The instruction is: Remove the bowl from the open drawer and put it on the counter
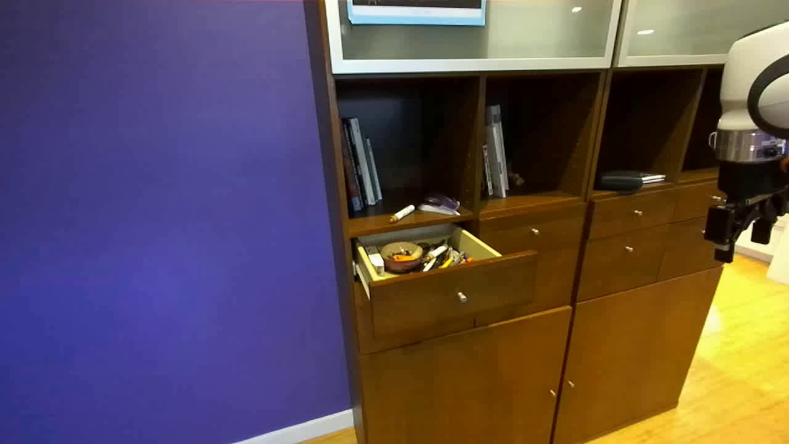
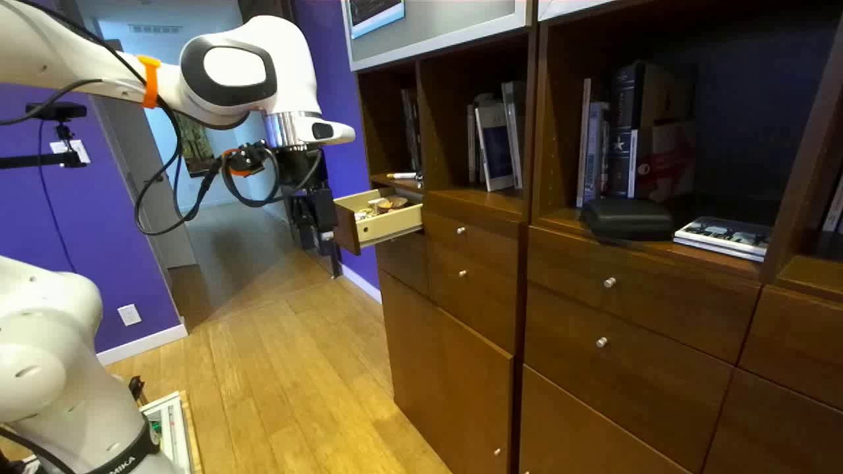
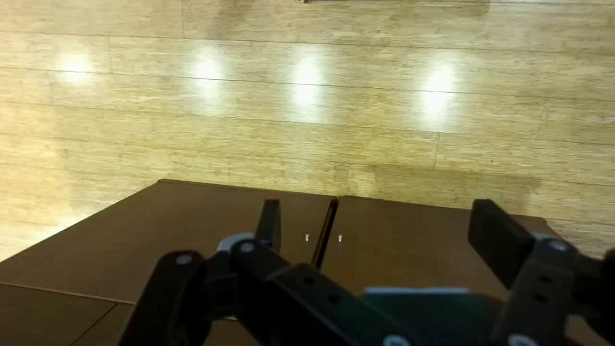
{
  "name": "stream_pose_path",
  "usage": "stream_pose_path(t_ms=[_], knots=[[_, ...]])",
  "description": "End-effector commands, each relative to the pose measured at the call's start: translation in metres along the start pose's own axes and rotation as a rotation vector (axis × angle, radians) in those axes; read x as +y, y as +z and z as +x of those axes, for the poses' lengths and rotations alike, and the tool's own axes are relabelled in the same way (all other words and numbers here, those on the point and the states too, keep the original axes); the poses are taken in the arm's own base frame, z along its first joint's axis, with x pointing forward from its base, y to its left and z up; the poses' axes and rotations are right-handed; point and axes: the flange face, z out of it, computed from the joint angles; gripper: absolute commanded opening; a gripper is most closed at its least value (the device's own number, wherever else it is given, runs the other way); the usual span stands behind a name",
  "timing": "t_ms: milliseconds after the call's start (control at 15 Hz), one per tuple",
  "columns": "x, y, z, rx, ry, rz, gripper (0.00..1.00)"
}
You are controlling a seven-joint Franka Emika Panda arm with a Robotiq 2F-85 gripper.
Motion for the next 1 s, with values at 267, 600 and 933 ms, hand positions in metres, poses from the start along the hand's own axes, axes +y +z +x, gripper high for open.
stream_pose_path(t_ms=[267, 600, 933], knots=[[0.0, -0.001, 0.0, -0.001, 0.0, 0.0, 1.0], [-0.031, -0.052, 0.016, 0.092, -0.131, -0.055, 1.0], [-0.115, -0.142, 0.029, 0.279, -0.355, -0.087, 1.0]])
